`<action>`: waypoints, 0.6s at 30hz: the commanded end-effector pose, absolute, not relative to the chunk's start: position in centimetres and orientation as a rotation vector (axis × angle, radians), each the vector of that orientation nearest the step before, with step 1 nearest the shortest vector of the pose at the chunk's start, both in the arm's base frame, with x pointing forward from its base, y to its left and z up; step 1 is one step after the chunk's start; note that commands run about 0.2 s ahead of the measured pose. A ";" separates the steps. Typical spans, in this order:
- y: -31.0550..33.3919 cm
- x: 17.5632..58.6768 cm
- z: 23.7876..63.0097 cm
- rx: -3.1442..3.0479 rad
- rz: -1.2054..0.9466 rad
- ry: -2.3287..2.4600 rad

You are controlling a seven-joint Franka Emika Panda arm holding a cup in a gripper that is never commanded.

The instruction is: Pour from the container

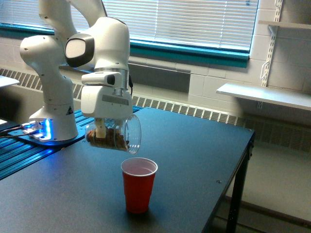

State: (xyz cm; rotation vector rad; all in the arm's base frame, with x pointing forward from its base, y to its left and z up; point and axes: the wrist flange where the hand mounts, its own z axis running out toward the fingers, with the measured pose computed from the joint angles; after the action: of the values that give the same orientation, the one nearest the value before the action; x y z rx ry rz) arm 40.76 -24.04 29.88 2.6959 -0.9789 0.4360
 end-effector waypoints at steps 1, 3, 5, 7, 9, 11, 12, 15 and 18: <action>-23.7 41.2 29.6 2.673 0.405 -0.984; -23.7 41.2 29.4 2.672 0.393 -0.974; -23.6 41.3 29.4 2.667 0.384 -0.962; -23.6 41.4 29.3 2.662 0.380 -0.954; -23.6 41.5 29.3 2.656 0.378 -0.947; -23.5 41.7 29.3 2.651 0.377 -0.943; -23.5 41.7 29.3 2.652 0.374 -0.941; -23.5 42.0 29.2 2.651 0.366 -0.932; -23.4 42.2 29.2 2.646 0.351 -0.914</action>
State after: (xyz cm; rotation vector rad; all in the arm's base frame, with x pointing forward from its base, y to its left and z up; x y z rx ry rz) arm 41.37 -23.76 28.85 2.6603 -0.9198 0.3471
